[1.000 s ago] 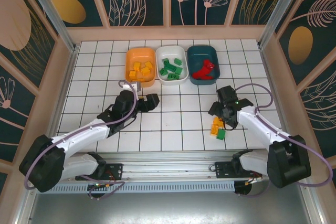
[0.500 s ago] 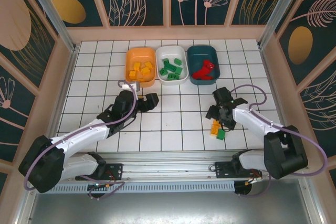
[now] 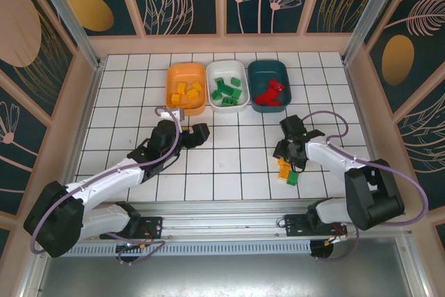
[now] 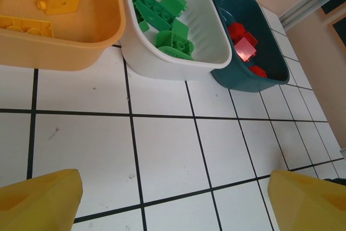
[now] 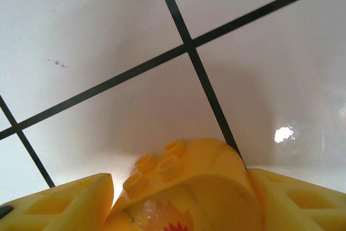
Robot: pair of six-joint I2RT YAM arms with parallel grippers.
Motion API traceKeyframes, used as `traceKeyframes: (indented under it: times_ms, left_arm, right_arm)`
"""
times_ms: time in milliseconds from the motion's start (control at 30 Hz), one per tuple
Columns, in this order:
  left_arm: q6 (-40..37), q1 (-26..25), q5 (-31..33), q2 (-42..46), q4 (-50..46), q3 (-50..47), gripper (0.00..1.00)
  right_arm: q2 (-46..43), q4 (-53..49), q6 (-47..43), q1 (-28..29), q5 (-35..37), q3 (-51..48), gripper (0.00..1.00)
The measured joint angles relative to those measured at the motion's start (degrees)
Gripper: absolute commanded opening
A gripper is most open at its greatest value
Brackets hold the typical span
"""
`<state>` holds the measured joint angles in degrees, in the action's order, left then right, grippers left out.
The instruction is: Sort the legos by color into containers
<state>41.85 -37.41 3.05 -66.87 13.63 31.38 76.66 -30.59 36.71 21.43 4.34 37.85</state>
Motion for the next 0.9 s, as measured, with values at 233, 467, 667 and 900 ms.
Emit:
traceKeyframes:
  times_ms: [233, 467, 667, 900]
  left_arm:
    - [0.0, 0.0, 0.9, 1.1, -0.7, -1.1, 0.89]
    - [0.3, 0.0, 2.9, 1.4, -2.0, -1.3, 0.87]
    - [2.2, 2.2, 5.0, -0.2, -5.5, -0.8, 0.87]
    - [6.4, 11.4, 3.6, 0.1, -6.5, -3.8, 0.88]
  right_arm:
    - [-0.3, 1.7, -0.4, 0.0, -0.4, -0.4, 0.58]
    - [-1.5, 2.7, -0.4, 0.8, -1.0, -0.4, 0.56]
    - [-2.2, 3.4, -0.4, 2.7, -0.8, 1.2, 0.55]
    - [1.0, 4.7, -0.4, 11.8, 2.8, 12.7, 0.54]
